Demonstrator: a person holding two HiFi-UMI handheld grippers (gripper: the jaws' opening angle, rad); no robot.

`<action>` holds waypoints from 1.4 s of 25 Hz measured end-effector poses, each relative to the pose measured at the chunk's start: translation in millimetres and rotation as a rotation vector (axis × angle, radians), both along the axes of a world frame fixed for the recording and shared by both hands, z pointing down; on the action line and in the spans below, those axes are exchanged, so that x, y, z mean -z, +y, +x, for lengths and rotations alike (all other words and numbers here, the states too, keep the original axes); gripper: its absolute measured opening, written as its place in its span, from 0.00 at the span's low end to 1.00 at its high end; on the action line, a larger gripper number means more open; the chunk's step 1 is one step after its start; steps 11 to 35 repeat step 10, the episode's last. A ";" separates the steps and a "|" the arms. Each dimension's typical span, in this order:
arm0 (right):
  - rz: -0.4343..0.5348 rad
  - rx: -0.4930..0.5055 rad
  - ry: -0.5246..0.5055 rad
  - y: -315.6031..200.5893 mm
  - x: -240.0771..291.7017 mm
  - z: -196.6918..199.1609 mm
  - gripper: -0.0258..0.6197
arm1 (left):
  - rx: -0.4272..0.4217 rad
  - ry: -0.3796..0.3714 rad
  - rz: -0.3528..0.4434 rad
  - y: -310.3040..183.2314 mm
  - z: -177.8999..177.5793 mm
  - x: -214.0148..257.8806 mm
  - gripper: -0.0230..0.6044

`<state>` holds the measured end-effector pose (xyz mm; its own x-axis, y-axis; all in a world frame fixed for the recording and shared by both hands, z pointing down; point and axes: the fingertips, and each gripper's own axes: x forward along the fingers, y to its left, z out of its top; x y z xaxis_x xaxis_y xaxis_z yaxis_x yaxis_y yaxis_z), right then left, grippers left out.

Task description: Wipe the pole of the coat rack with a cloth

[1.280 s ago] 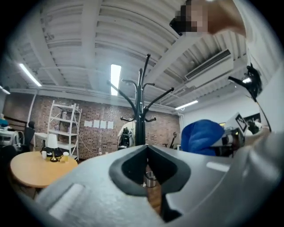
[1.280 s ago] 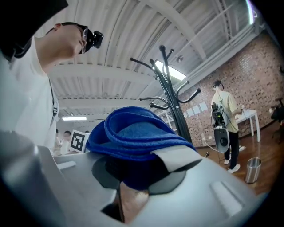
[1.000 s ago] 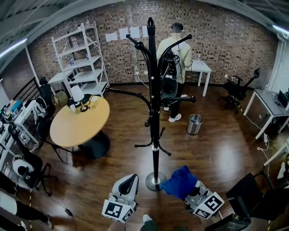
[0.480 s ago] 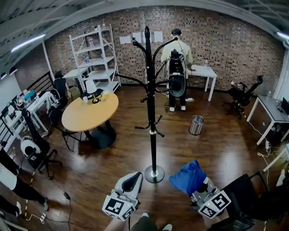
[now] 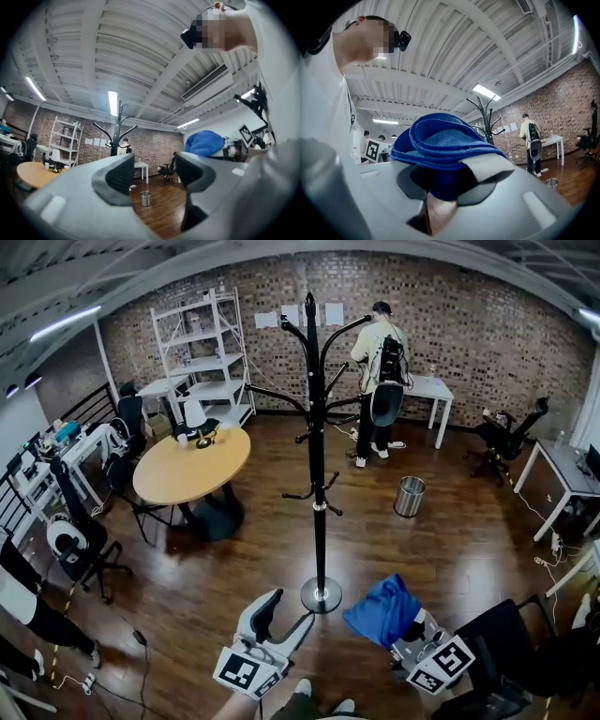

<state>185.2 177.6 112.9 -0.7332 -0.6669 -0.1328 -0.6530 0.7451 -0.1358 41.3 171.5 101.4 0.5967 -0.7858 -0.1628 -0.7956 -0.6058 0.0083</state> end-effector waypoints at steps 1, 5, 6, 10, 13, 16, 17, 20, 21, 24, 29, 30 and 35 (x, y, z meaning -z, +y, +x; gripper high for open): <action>-0.011 0.011 -0.010 1.0 -1.8 -1.0 0.19 | -0.017 -0.006 -0.005 3.0 4.4 -2.7 0.50; -0.038 0.044 -0.033 3.4 -7.7 -8.1 0.19 | -0.053 -0.026 -0.019 9.0 14.9 -13.0 0.63; -0.036 0.050 -0.028 5.0 -8.4 -9.7 0.19 | -0.065 -0.023 -0.016 10.6 18.8 -12.7 0.69; -0.026 0.056 -0.016 11.1 -9.1 -7.6 0.19 | -0.135 -0.089 0.025 21.7 37.6 -18.8 0.84; -0.026 0.056 -0.016 11.1 -9.1 -7.6 0.19 | -0.135 -0.089 0.025 21.7 37.6 -18.8 0.84; -0.026 0.056 -0.016 11.1 -9.1 -7.6 0.19 | -0.135 -0.089 0.025 21.7 37.6 -18.8 0.84; -0.026 0.056 -0.016 11.1 -9.1 -7.6 0.19 | -0.135 -0.089 0.025 21.7 37.6 -18.8 0.84; -0.026 0.056 -0.016 11.1 -9.1 -7.6 0.19 | -0.135 -0.089 0.025 21.7 37.6 -18.8 0.84; -0.026 0.056 -0.016 11.1 -9.1 -7.6 0.19 | -0.135 -0.089 0.025 21.7 37.6 -18.8 0.84; -0.026 0.056 -0.016 11.1 -9.1 -7.6 0.19 | -0.135 -0.089 0.025 21.7 37.6 -18.8 0.84; -0.026 0.056 -0.016 11.1 -9.1 -7.6 0.19 | -0.135 -0.089 0.025 21.7 37.6 -18.8 0.84; -0.026 0.056 -0.016 11.1 -9.1 -7.6 0.19 | -0.135 -0.089 0.025 21.7 37.6 -18.8 0.84; -0.026 0.056 -0.016 11.1 -9.1 -7.6 0.19 | -0.135 -0.089 0.025 21.7 37.6 -18.8 0.84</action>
